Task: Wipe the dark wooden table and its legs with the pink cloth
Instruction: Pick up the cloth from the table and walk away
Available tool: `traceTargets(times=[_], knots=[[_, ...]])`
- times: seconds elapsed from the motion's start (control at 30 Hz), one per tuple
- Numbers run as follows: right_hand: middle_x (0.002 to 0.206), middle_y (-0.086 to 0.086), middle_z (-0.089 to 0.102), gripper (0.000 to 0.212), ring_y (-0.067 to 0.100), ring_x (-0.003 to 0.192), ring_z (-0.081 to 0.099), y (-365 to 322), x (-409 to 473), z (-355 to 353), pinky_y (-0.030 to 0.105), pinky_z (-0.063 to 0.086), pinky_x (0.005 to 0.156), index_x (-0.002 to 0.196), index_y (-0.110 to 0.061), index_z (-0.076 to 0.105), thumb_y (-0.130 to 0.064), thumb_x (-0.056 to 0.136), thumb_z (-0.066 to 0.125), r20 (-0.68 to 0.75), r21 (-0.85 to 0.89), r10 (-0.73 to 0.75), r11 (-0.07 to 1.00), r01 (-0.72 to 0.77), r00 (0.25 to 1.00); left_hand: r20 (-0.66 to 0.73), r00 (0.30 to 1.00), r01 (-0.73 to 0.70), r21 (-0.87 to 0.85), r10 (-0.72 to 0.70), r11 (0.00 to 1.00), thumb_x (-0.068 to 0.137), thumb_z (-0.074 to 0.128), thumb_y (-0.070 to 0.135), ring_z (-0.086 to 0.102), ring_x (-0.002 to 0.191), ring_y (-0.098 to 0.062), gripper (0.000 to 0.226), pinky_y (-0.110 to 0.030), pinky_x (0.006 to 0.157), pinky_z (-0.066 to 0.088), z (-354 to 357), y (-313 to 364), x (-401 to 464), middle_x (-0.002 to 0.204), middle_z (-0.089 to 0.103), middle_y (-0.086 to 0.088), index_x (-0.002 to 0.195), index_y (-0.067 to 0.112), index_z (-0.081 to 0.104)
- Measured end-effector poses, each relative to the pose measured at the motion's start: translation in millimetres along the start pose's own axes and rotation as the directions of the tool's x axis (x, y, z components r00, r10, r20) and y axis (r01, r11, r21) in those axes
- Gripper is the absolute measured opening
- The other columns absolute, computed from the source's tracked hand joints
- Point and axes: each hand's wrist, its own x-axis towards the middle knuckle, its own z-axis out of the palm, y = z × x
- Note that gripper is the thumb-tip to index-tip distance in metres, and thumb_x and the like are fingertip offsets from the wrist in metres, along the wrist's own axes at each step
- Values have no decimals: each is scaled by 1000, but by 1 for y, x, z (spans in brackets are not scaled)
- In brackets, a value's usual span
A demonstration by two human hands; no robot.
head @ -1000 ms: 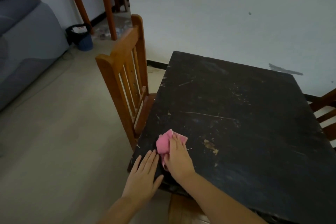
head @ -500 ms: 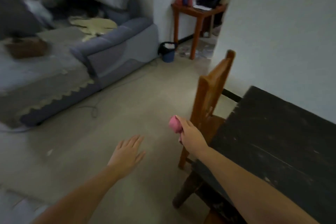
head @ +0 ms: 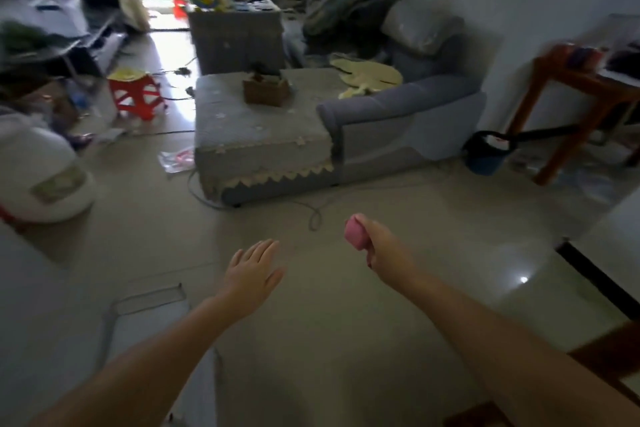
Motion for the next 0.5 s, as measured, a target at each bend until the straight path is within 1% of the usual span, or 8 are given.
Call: traceTargets(times=[0.03, 0.13, 0.23, 0.3, 0.33, 0.4, 0.47, 0.5], knots=[[141, 8, 44, 61, 28, 117, 51, -6, 17, 5, 39, 44, 97, 146, -27, 30, -1, 92, 40, 23, -1, -24, 1000, 24, 999, -15, 999, 39, -11, -39, 999, 68, -5, 64, 15, 141, -14, 92, -36, 114, 11, -4, -10, 4, 153, 20, 2, 145, 19, 19], [138, 11, 46, 57, 19, 101, 50, -27, 73, 20, 41, 46, 93, 143, -30, 33, -3, 93, 39, 98, 11, -135, 991, 135, 986, -63, 983, 169, -32, -170, 985, 73, -1, 63, 16, 141, -14, 88, -36, 114, 11, -7, -41, 12, 153, 21, 2, 145, 19, 20], [139, 9, 43, 62, 20, 100, 48, -50, 132, 38, 36, 44, 91, 147, -25, 29, 1, 92, 39, 227, -62, -237, 964, 257, 945, -103, 938, 330, -19, -330, 944, 69, -4, 63, 19, 140, -15, 92, -38, 113, 14, -3, -75, 14, 152, 24, 0, 145, 18, 22], [142, 8, 41, 63, 21, 98, 51, -67, 170, 55, 30, 44, 84, 147, -23, 29, 3, 91, 42, 294, -61, -380, 908, 414, 877, -144, 873, 464, -47, -466, 884, 70, -3, 64, 22, 139, -17, 92, -40, 112, 16, 1, -95, 12, 151, 26, -1, 144, 18, 24], [143, 7, 41, 64, 20, 93, 51, -77, 189, 66, 29, 44, 80, 147, -23, 31, 3, 90, 44, 335, -53, -444, 872, 487, 831, -153, 828, 535, -76, -540, 841, 70, -4, 65, 21, 139, -17, 92, -40, 112, 16, 3, -102, 8, 152, 25, -1, 144, 18, 23], [142, 6, 43, 63, 18, 88, 50, -98, 222, 89, 32, 45, 75, 145, -25, 33, 3, 89, 45, 421, -20, -510, 821, 570, 750, -156, 720, 662, -135, -676, 737, 73, -3, 66, 19, 140, -16, 90, -40, 113, 14, 9, -109, -4, 152, 23, -1, 145, 18, 20], [142, 7, 42, 63, 28, 90, 57, -121, 242, 110, 34, 46, 73, 145, -23, 34, 1, 89, 46, 505, -7, -559, 759, 651, 658, -157, 620, 746, -187, -769, 640, 74, -3, 66, 18, 140, -17, 90, -39, 113, 14, 17, -108, -19, 152, 23, -2, 145, 17, 19], [142, 9, 42, 63, 32, 93, 58, -133, 247, 120, 38, 49, 76, 145, -23, 33, 0, 89, 47, 538, 1, -579, 727, 686, 613, -151, 578, 773, -215, -802, 597, 73, -4, 66, 19, 140, -17, 91, -39, 113, 15, 22, -105, -28, 152, 24, -3, 144, 15, 20]])
